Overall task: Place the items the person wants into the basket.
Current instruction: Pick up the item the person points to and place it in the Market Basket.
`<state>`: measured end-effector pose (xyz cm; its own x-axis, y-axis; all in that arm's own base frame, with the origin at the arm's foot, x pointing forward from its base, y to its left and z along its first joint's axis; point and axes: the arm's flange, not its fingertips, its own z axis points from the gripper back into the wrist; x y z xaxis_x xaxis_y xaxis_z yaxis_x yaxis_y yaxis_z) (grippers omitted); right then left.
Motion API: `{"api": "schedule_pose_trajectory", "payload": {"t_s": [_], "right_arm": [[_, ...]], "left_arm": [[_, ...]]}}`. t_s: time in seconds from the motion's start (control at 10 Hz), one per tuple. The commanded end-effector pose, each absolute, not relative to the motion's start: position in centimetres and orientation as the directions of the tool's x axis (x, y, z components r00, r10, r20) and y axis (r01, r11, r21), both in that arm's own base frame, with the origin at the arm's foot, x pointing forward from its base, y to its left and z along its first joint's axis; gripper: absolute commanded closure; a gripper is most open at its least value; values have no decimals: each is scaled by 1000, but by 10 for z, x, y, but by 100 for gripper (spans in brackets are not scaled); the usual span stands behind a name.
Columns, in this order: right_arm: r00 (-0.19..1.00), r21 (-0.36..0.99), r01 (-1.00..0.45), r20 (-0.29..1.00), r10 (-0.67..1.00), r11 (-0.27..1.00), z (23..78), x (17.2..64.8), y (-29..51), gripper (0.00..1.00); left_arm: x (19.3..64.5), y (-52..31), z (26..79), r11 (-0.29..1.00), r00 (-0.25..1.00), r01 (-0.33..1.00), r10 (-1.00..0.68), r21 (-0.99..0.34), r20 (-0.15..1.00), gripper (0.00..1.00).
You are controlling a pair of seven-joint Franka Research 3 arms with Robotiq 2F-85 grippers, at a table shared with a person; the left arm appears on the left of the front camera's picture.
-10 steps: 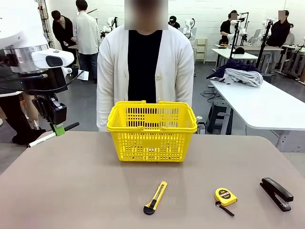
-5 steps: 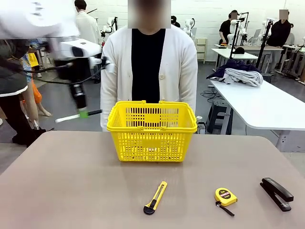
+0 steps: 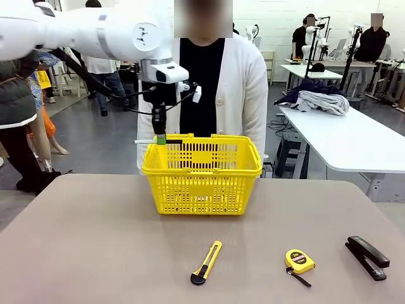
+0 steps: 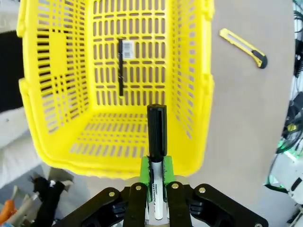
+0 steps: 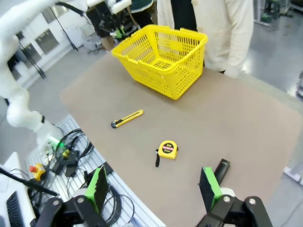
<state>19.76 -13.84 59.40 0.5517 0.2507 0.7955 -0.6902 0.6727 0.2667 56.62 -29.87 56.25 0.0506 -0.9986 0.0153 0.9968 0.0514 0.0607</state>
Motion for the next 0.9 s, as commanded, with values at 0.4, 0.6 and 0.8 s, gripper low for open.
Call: {"api": "schedule_pose_trajectory", "payload": {"t_s": [0.4,0.6,0.8], "right_arm": [[538,269,-706,806,249,655,593,199,-137,0],[538,269,-706,806,249,655,593,199,-137,0],[538,269,-706,806,249,655,593,199,-137,0]], "left_arm": [[612,-338,536,-38,-48,992,-995,121,86,88],[621,-339,518,-20,-33,993,-993,116,113,88],[627,-342,500,-15,-28,995,-991,101,132,88]]}}
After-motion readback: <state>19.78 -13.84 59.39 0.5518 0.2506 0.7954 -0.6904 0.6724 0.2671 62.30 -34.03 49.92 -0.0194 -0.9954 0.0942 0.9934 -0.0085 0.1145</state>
